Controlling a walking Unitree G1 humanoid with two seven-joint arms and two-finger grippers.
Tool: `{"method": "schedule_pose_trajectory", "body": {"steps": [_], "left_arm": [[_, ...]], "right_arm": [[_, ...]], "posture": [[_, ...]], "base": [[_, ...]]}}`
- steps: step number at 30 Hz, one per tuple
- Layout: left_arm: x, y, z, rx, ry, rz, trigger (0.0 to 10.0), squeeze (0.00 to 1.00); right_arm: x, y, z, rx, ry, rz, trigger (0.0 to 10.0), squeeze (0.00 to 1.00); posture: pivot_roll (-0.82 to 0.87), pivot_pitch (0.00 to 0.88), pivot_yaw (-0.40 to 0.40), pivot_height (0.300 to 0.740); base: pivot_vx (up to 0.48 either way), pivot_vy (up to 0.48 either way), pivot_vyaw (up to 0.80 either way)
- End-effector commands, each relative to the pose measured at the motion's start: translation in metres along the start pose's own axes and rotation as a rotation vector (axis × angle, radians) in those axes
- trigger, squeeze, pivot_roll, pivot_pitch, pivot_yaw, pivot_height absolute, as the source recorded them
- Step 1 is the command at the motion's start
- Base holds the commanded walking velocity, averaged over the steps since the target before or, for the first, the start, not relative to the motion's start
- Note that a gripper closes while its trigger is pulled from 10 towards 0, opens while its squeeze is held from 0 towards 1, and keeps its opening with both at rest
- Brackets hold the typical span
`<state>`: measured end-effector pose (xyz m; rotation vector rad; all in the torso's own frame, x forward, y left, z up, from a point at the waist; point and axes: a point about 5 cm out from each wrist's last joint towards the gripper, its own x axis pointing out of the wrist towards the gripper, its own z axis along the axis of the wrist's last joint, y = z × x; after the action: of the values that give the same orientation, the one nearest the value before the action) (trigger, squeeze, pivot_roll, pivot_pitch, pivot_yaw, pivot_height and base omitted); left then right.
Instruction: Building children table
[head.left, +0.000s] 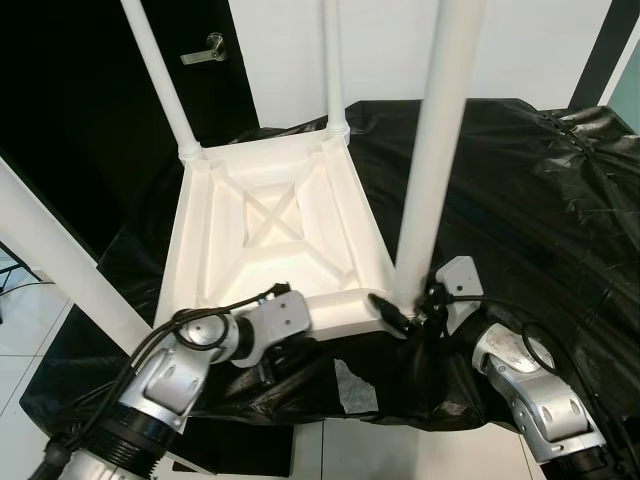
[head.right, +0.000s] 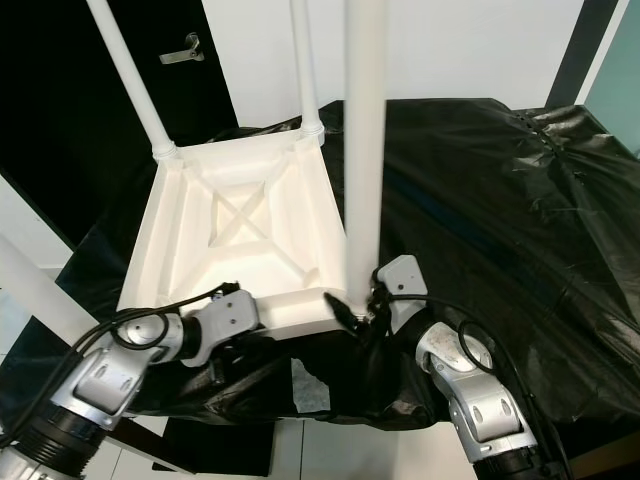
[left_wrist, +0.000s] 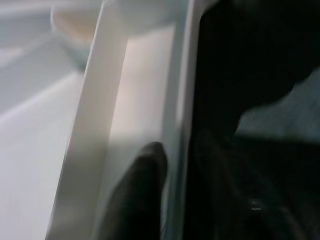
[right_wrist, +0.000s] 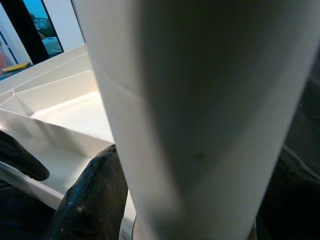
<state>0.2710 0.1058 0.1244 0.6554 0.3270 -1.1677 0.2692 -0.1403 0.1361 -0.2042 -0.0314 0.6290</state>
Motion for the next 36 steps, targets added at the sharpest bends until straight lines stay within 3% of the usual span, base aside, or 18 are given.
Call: {"method": "schedule_pose_trajectory", "body": {"steps": [1,2,3,4,6,7,10,13,14,15,23,26,30,31,36], "left_arm": [[0.000,-0.001,0.000,-0.009,-0.001,0.023,10.0,0.68],[0.002,-0.001,0.005,-0.027,-0.030,0.026,10.0,1.00],[0.004,-0.001,0.009,-0.030,-0.050,0.036,10.0,1.00],[0.005,-0.001,0.014,-0.032,-0.067,0.044,10.0,0.27],[0.005,-0.001,0.014,-0.032,-0.067,0.044,10.0,0.27],[0.004,0.001,0.021,-0.050,-0.100,0.063,10.0,0.00],[-0.007,0.008,0.040,-0.105,-0.240,0.087,10.0,0.00],[-0.013,0.013,0.046,-0.138,-0.297,0.109,10.0,0.00],[-0.017,0.016,0.048,-0.169,-0.320,0.129,10.0,0.00],[-0.021,0.020,0.048,-0.191,-0.342,0.169,10.0,0.00],[-0.028,0.026,0.049,-0.256,-0.390,0.264,10.0,0.00],[-0.024,0.023,0.050,-0.296,-0.407,0.316,10.0,0.00],[-0.019,0.022,0.046,-0.365,-0.402,0.387,10.0,0.00],[-0.019,0.022,0.046,-0.365,-0.402,0.387,10.0,0.00],[-0.014,0.023,0.045,-0.374,-0.387,0.410,10.0,0.00]], "right_arm": [[0.002,-0.002,0.001,-0.003,-0.010,-0.010,10.0,0.00],[0.003,-0.004,0.002,-0.023,-0.023,-0.014,10.0,0.00],[0.005,-0.006,0.002,-0.046,-0.024,-0.009,10.0,0.00],[0.006,-0.008,0.000,-0.055,-0.021,-0.009,10.0,0.00],[0.006,-0.008,0.000,-0.055,-0.021,-0.009,10.0,0.00],[0.007,-0.010,0.000,-0.055,-0.022,-0.010,10.0,0.00],[0.007,-0.013,0.002,-0.057,-0.036,-0.001,10.0,0.00],[0.007,-0.016,0.002,-0.063,-0.033,0.000,9.5,0.00],[0.006,-0.018,0.001,-0.064,-0.029,-0.003,3.6,0.00],[0.005,-0.021,0.000,-0.069,-0.025,-0.016,0.0,0.00],[0.001,-0.026,-0.003,-0.050,-0.011,-0.072,0.0,0.00],[-0.002,-0.025,-0.008,-0.041,0.027,-0.166,0.0,0.00],[-0.005,-0.019,-0.015,-0.009,0.083,-0.408,0.0,0.00],[-0.005,-0.019,-0.015,-0.009,0.083,-0.408,0.0,0.00],[-0.006,-0.007,-0.024,0.055,0.120,-0.656,0.0,0.00]], "posture": [[-0.08,0.000,0.103,0.740],[-0.08,0.000,0.108,0.740],[-0.08,0.000,0.108,0.740],[-0.08,0.000,0.110,0.740],[-0.08,0.000,0.110,0.740],[-0.08,0.000,0.109,0.740],[-0.07,0.000,0.102,0.740],[-0.07,0.000,0.098,0.740],[-0.07,0.000,0.095,0.740],[-0.07,0.000,0.092,0.740],[-0.05,0.000,0.070,0.740],[-0.05,0.000,0.059,0.740],[-0.05,0.000,0.049,0.740],[-0.05,0.000,0.049,0.740],[-0.05,0.000,0.052,0.740]], "base": [[0.000,0.000,0.00],[0.000,0.000,0.00],[0.000,0.000,0.00],[0.000,0.000,0.00],[0.000,0.000,0.00],[0.000,0.000,0.00],[0.000,0.000,0.00],[0.000,0.000,0.00],[0.000,0.000,0.00],[0.000,0.000,0.00],[0.000,0.000,0.00],[0.000,0.000,0.00],[0.000,0.000,0.00],[0.000,0.000,0.00],[0.000,0.000,0.00]]}}
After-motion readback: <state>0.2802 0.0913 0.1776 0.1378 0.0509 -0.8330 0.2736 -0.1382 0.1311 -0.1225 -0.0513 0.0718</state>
